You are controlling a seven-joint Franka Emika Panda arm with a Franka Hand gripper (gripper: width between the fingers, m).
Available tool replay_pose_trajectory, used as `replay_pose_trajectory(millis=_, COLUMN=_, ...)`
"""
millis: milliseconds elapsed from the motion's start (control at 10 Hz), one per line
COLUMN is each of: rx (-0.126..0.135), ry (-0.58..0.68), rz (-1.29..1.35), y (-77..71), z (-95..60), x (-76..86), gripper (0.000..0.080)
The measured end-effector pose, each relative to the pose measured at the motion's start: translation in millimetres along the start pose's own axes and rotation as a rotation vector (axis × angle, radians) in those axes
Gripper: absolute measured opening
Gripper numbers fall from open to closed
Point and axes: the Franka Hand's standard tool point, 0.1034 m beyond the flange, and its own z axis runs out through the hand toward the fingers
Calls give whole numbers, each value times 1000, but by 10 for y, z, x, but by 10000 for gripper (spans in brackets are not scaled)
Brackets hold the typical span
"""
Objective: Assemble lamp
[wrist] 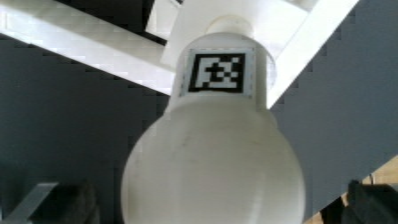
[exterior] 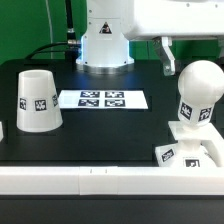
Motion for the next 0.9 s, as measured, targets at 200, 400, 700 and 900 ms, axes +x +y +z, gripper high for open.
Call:
replay_pose_trajectory(millis=200, rx=6, ry=-30, rz=7, y=28, z=44, x=-22, gripper=698)
replay_pose_trajectory(millis=400, rx=38, ry=-149, rz=11, y=2, z=60, x=-57, gripper=698)
replay_pose_trajectory(millis=700, rx=93, ry=-347, rz=21, y=-38, z=79, x=-76, gripper=698)
replay_pose_trajectory(millis=900, rx=131, ry=-476, rz=22, y=-92, z=132, x=-48, gripper=698)
